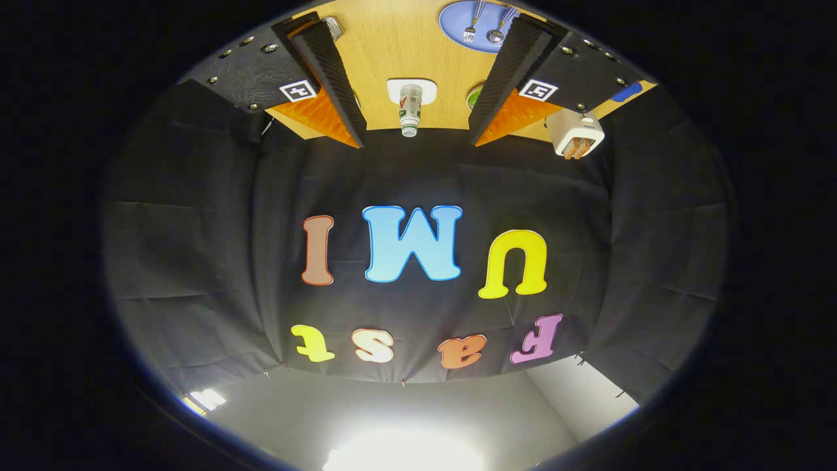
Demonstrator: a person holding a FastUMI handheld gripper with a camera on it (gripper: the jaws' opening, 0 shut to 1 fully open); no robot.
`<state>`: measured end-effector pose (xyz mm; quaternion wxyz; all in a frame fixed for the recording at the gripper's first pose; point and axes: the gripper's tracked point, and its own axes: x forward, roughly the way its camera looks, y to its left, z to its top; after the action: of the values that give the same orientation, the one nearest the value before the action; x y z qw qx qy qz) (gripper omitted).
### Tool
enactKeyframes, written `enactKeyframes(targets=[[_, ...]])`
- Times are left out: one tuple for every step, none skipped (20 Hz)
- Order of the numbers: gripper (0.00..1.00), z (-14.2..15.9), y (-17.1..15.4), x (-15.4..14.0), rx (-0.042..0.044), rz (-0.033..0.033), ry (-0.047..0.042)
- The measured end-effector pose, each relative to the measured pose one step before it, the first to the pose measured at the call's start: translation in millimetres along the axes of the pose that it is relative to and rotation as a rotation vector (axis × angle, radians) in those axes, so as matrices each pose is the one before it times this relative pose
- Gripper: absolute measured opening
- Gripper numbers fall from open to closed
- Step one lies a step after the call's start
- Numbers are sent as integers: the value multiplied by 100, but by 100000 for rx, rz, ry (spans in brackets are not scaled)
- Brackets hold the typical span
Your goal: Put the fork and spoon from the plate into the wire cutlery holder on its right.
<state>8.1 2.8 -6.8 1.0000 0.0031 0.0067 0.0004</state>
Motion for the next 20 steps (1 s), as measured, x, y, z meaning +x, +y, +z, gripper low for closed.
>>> enactKeyframes(targets=[[97,-192,165,125,2,504,185],[97,-66,125,121,-352,446,234],[97,-276,207,122,-776,700,589],[97,-442,298,167,-1422,1096,1140],[97,-698,182,43,-1672,592,1278],[97,-656,154,58,-1278,389,1482],[97,-865,334,92,-786,673,1636],[96,-777,235,149,-202,226,1878],[96,-987,346,308,256,683,2318],[96,-809,695,160,252,1469,2643],[96,-988,875,116,-594,1671,2268],[96,-702,817,75,-1733,1883,1860],[96,-729,831,85,-2272,1990,1581],[96,-476,749,121,-2232,1561,1490],[96,-659,722,-12,-1638,1852,1524],[96,-482,438,143,-1399,521,1776],[96,-352,300,59,-145,1263,1263],[96,-368,225,36,780,538,1129],[96,-517,167,140,716,242,1560],[96,-514,285,127,689,736,1920]])
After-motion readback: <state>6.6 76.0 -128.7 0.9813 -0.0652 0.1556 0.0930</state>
